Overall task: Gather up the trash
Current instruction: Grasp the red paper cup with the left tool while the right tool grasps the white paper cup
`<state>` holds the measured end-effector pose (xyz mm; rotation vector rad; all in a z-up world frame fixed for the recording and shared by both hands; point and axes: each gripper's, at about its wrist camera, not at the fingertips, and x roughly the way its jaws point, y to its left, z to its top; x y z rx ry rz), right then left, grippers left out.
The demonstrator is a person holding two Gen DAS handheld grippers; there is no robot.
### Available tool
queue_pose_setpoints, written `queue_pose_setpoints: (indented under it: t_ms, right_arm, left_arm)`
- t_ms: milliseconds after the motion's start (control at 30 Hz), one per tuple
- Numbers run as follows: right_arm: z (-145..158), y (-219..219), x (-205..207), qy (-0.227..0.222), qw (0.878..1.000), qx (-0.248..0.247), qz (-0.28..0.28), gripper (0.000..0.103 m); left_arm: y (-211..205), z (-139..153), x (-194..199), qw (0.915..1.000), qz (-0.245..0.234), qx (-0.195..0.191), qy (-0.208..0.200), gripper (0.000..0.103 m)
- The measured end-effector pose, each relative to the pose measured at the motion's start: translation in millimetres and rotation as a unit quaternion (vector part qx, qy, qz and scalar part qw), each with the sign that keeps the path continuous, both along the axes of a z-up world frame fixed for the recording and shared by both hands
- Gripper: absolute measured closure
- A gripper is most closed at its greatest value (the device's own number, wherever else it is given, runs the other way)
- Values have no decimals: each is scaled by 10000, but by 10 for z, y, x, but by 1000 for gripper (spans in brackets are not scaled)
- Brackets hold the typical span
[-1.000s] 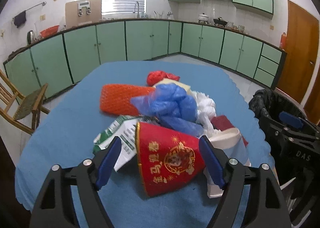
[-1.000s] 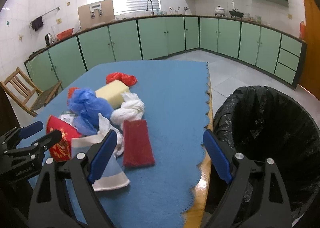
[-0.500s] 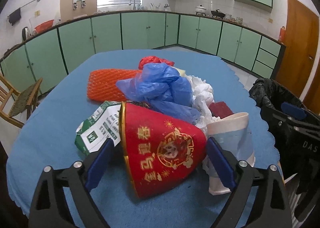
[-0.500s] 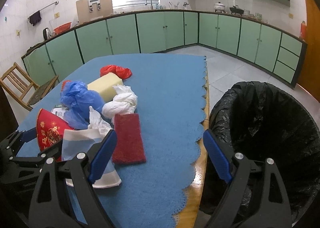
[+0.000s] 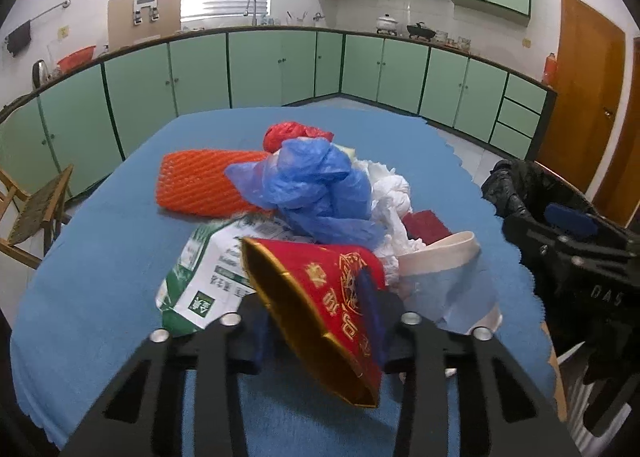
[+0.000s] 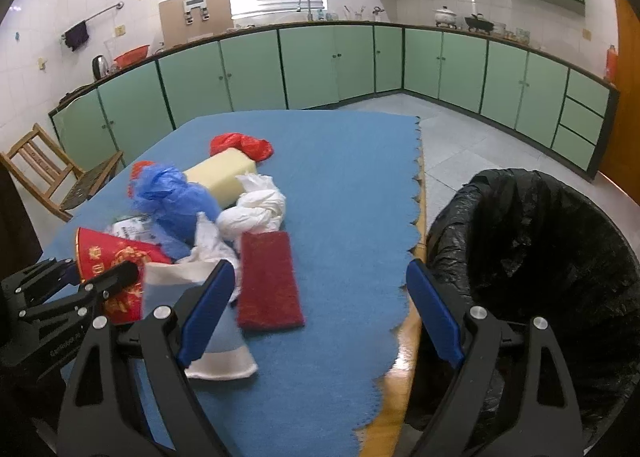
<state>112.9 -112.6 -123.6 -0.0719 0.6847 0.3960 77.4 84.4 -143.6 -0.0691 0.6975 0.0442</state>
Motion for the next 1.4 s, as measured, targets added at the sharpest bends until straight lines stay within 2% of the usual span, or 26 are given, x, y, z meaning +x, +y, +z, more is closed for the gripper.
queue_pose_setpoints:
  t_ms: [33,133,267,367,600,833,933,1000,1067,1200,1400]
  right_arm:
    - [9,15,-7,1,10000,9,32,18]
    - [45,97,-50,-9,9998,51,195,19]
    - [75,202,-77,35,9992,122,385,23]
    - [88,279,-100,80,9985,193,509,24]
    - [79,494,-175,164,9965,195,799,24]
    - [-13,631,-110,324,9956,-12,875,24]
    - [-49,629,-91,482,9940,62,983,34]
    - [-55,645,-98,546,9924,80,1101,47]
    - [-49,666,-116,624,9897,127,1281,54]
    - [-11,676,-192,566,9882,84,1418,57]
    - [127,554,-221,439,9898,239,1333,57]
  left_arm:
    - [-3,10,-5,10000,-34,-25,-13,78]
    - [-1,50,-32,9999,-56,-109,-70,81]
    - [13,143,-85,9996,-71,-156,-227,83]
    - [15,193,-127,9993,-39,-28,-373,83]
    - [118,207,-182,9989,20,6,-461,85]
    - [140,193,-186,9988,-16,-65,-488,85]
    - [127,178,-194,9988,-46,-74,-479,85]
    - [129,172,-193,9989,-55,-82,-468,85]
    - [132,170,-194,9989,-46,-82,-468,85]
    - [137,175,-194,9989,-31,-77,-466,85]
    - [124,194,-186,9990,-22,-79,-437,85]
